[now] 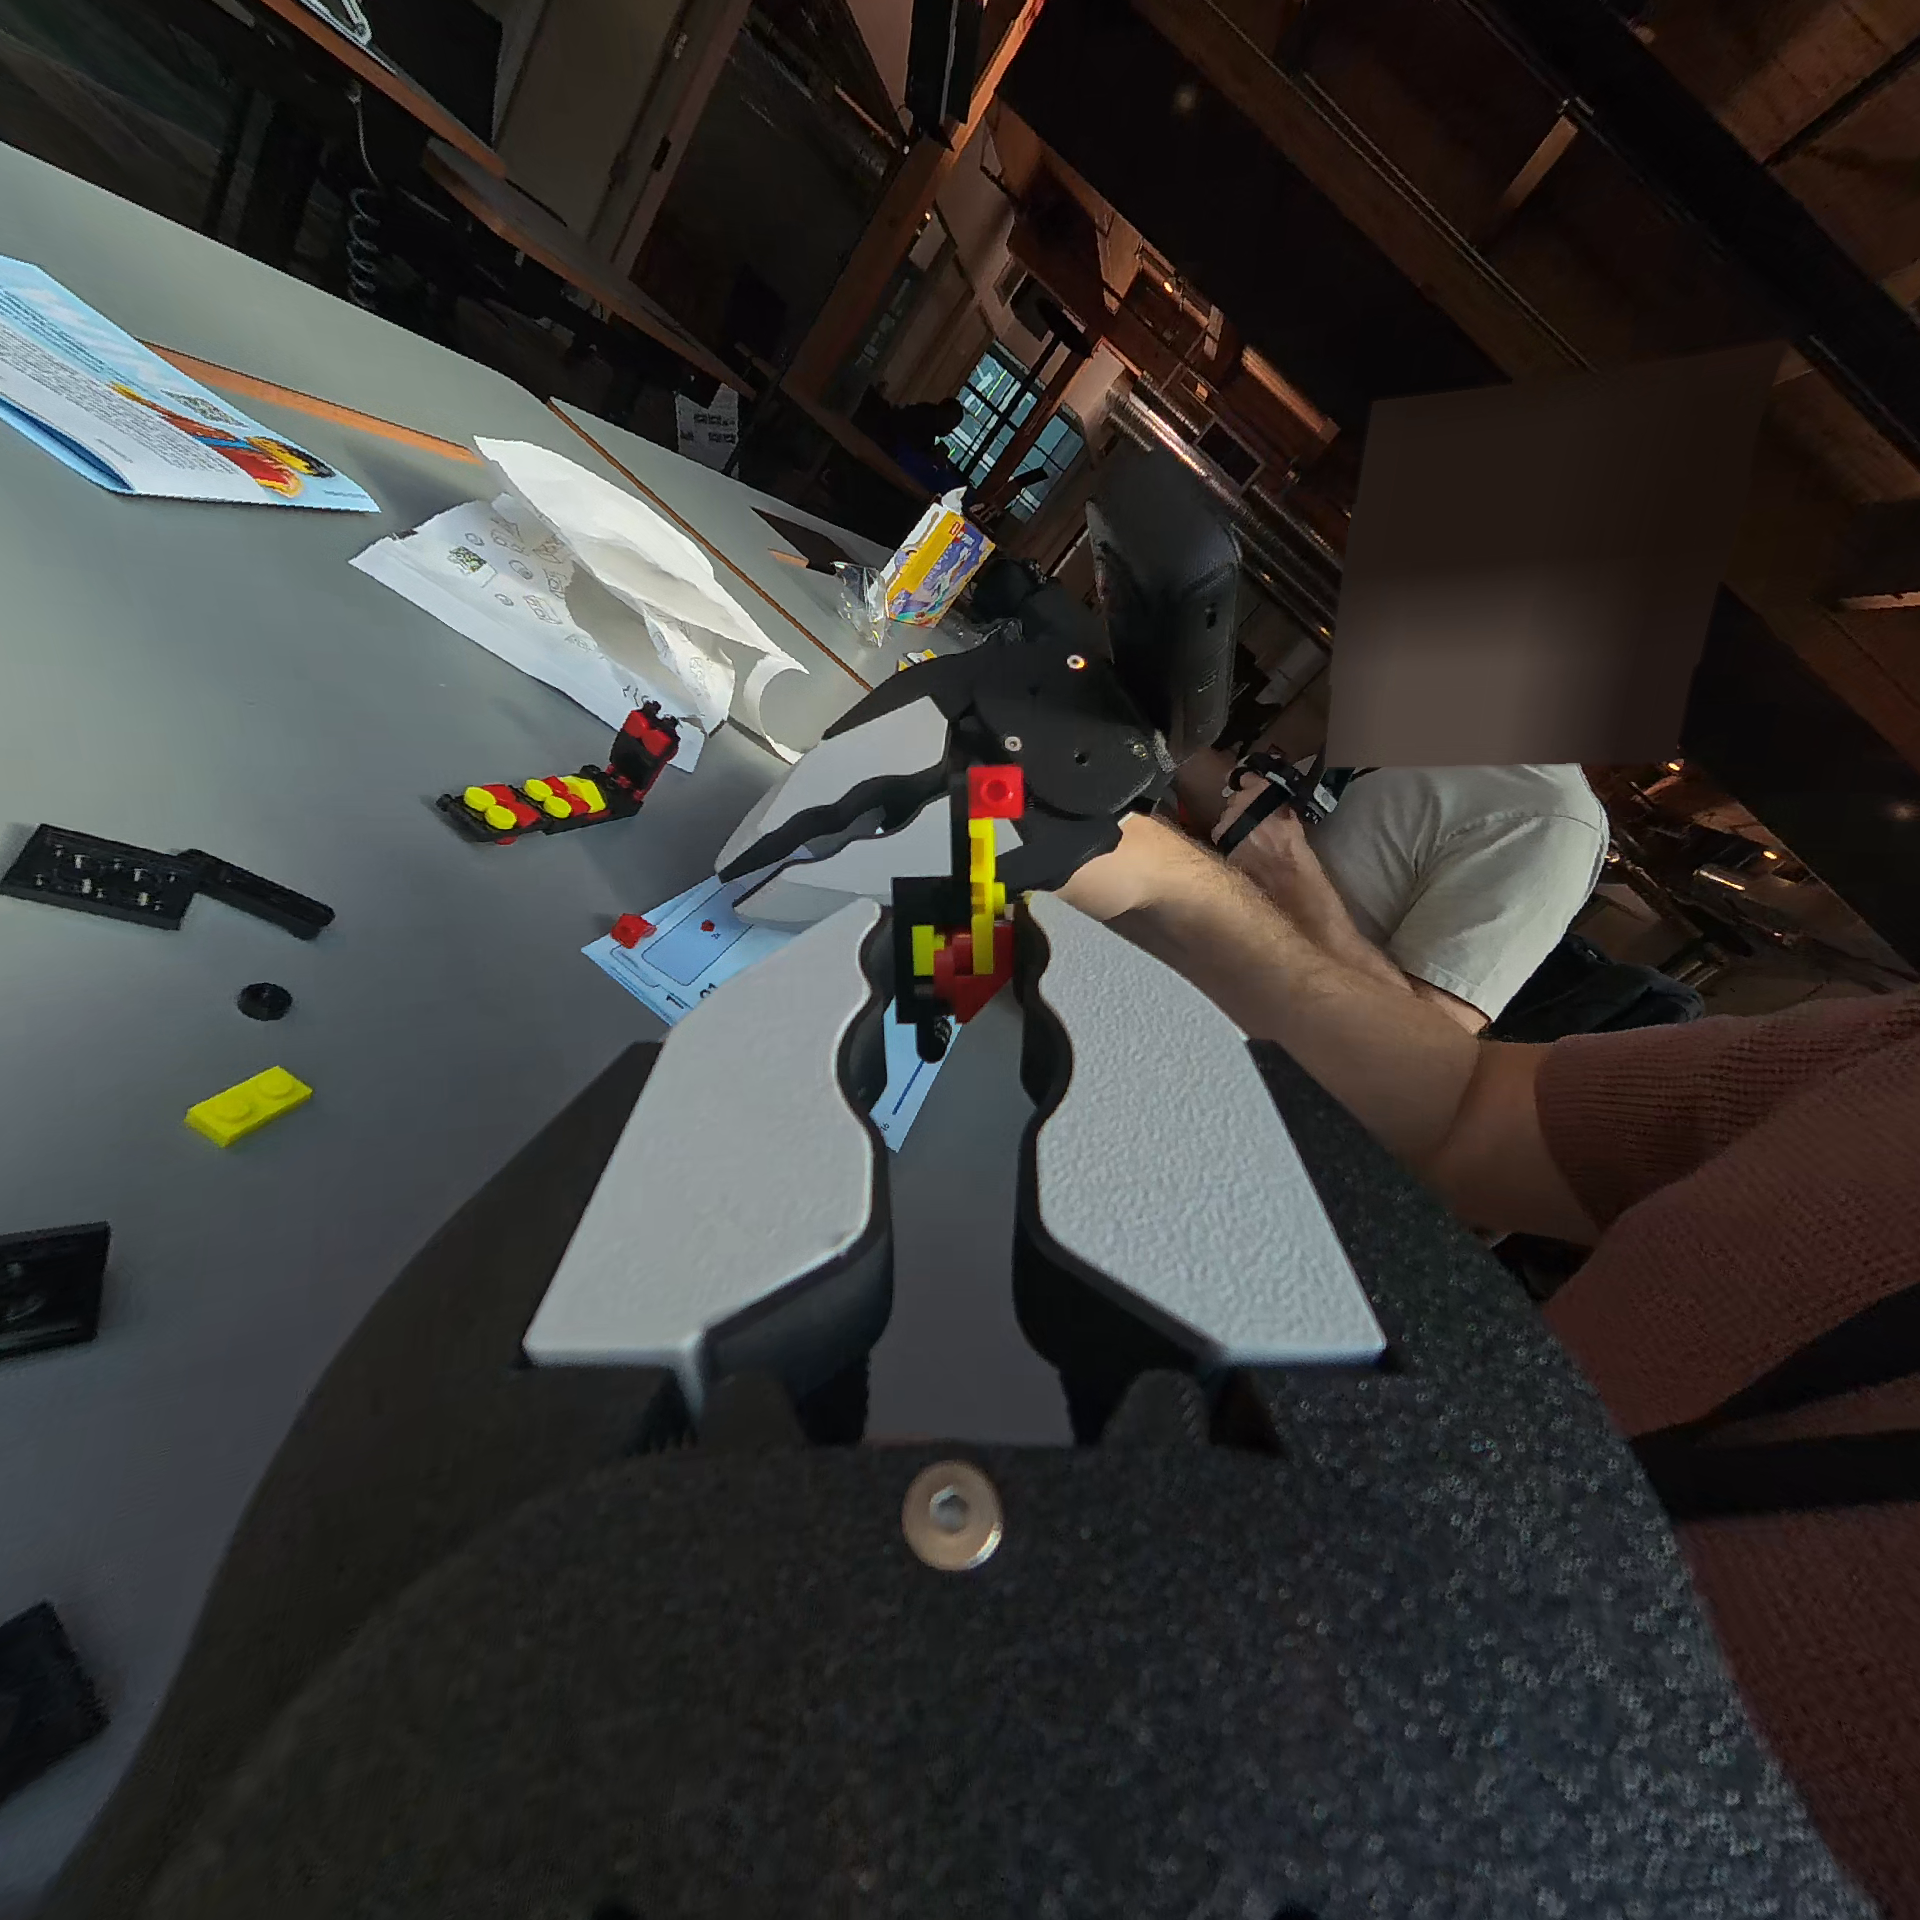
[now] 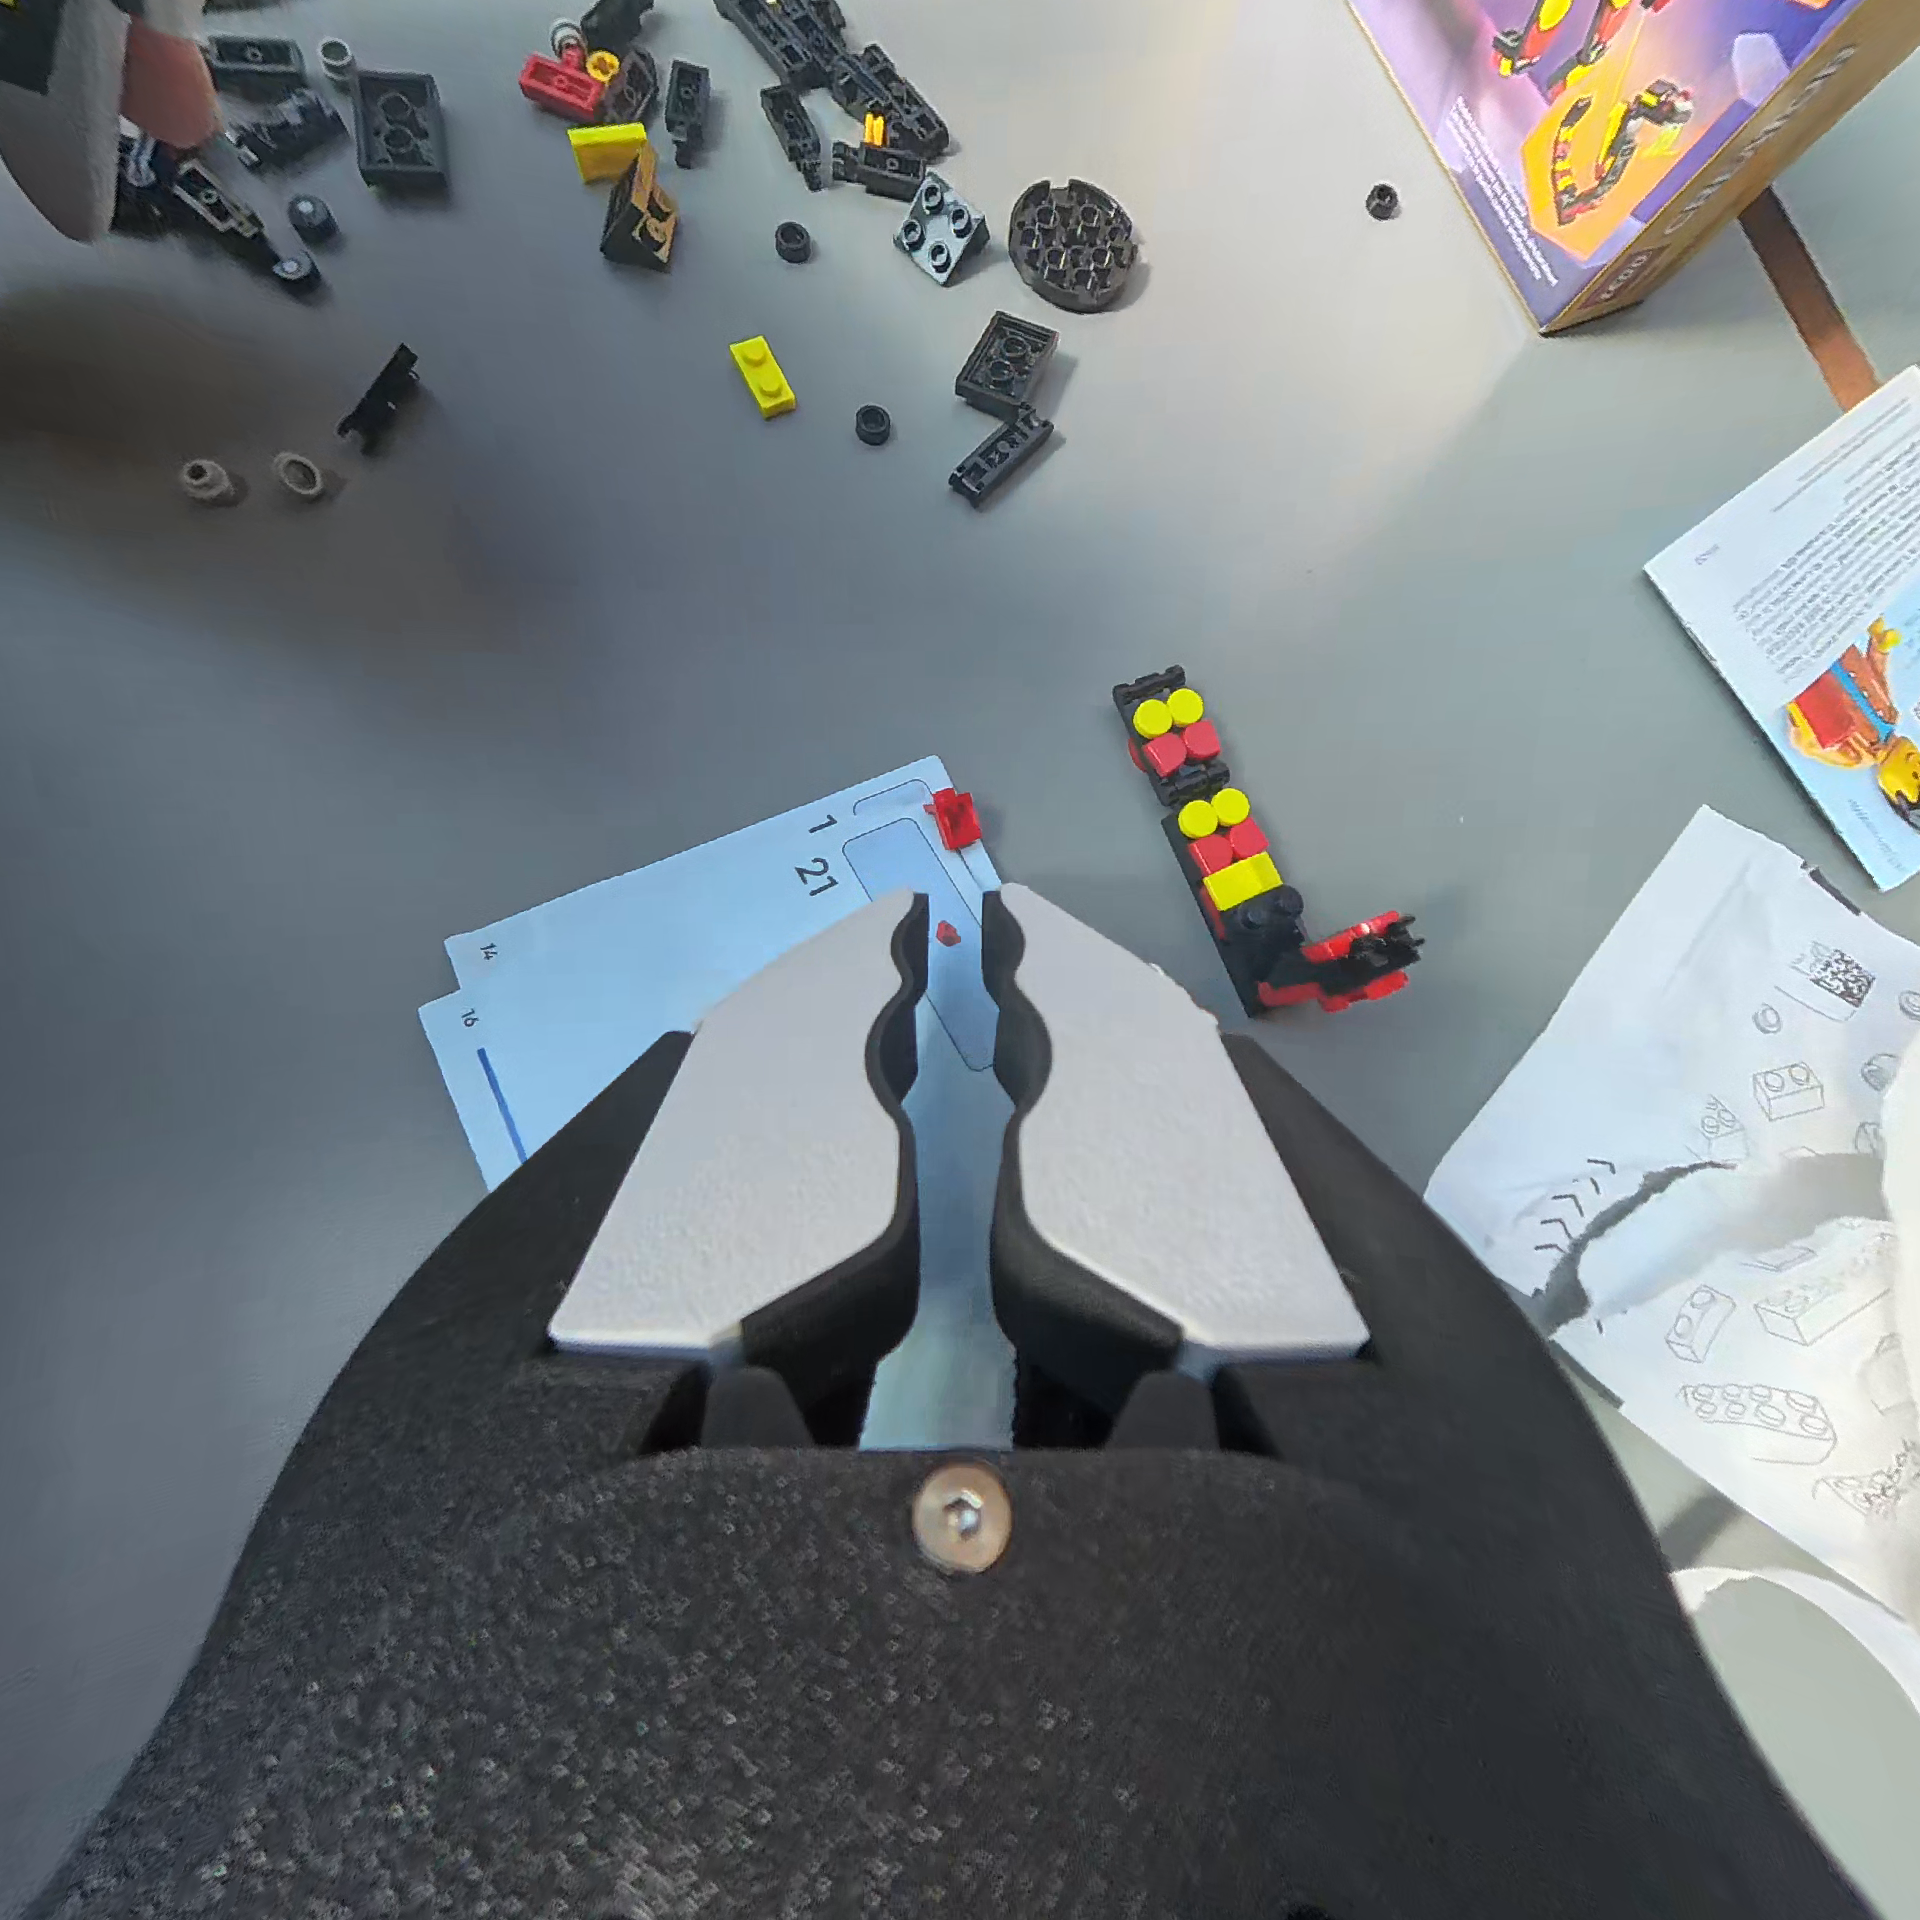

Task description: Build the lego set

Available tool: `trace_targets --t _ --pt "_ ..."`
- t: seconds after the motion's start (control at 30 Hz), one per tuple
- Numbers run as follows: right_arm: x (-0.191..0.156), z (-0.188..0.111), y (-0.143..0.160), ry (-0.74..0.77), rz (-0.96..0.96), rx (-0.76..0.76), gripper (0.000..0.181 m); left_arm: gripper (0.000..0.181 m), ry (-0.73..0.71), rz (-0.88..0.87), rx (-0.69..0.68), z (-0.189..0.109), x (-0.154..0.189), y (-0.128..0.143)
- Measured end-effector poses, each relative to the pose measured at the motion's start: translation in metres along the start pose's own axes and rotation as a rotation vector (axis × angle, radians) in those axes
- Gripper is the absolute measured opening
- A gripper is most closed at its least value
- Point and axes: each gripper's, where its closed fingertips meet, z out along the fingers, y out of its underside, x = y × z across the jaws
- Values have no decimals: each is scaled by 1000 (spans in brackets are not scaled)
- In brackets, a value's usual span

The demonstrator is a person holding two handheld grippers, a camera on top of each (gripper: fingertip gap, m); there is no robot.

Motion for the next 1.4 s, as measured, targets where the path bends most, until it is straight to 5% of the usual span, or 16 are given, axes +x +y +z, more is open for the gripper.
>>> trace_targets --t 1.2,1.3,1.4 --pt "2 34 -5 21 -160 -20 3 21 -29 -13 31 -12 -16 -1" --pt "0 29 -13 -15 -60 25 2 21 -40 2 38 -12 -17 -4" --pt "-10 6 -49 -150 197 244 2 21 -59 24 65 -12 -18 -10"
